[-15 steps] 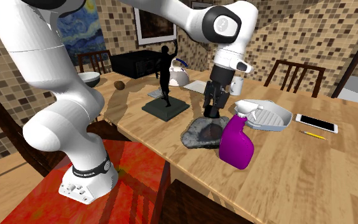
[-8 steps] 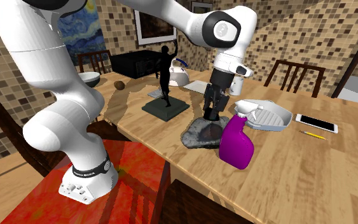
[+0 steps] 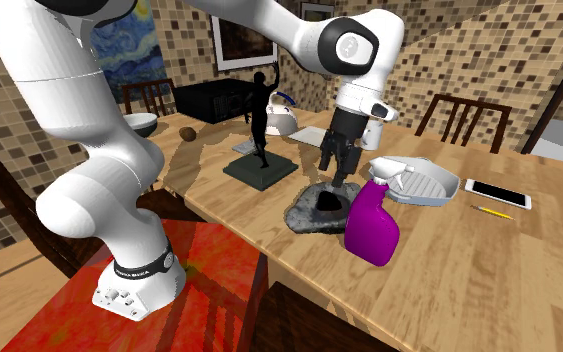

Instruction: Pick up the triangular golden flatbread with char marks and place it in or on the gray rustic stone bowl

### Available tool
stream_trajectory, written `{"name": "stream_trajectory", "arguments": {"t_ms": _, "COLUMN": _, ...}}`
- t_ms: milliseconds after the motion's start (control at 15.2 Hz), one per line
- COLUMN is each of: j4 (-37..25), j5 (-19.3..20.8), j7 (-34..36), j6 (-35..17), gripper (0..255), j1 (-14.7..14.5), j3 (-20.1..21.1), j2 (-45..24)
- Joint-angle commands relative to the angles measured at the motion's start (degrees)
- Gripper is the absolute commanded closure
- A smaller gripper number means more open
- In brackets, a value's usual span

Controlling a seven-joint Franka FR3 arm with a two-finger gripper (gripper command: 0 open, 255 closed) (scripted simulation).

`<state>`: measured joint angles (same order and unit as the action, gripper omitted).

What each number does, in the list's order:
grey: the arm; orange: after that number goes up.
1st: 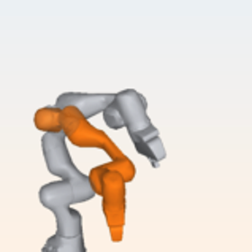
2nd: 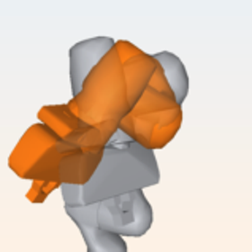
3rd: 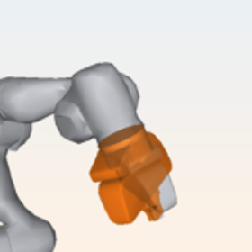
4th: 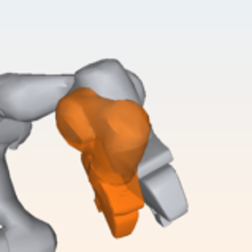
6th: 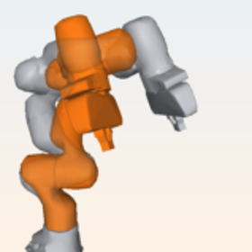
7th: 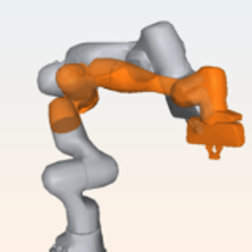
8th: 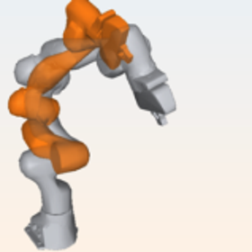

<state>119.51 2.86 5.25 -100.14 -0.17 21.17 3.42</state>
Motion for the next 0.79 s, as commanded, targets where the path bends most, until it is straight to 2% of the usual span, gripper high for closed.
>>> {"name": "stream_trajectory", "arguments": {"t_ms": 0, "j4": -2.0, "j5": 0.0, "j7": 0.0, "j6": 1.9, "gripper": 0, "j1": 0.0, "j3": 0.1, "j2": -0.1}}
{"name": "stream_trajectory", "arguments": {"t_ms": 198, "j4": -8.1, "j5": 0.1, "j7": 0.2, "j6": 7.3, "gripper": 0, "j1": -0.2, "j3": 0.3, "j2": -0.9}}
{"name": "stream_trajectory", "arguments": {"t_ms": 726, "j4": -8.1, "j5": 0.1, "j7": 0.2, "j6": 7.3, "gripper": 0, "j1": -0.2, "j3": 0.3, "j2": -0.9}}
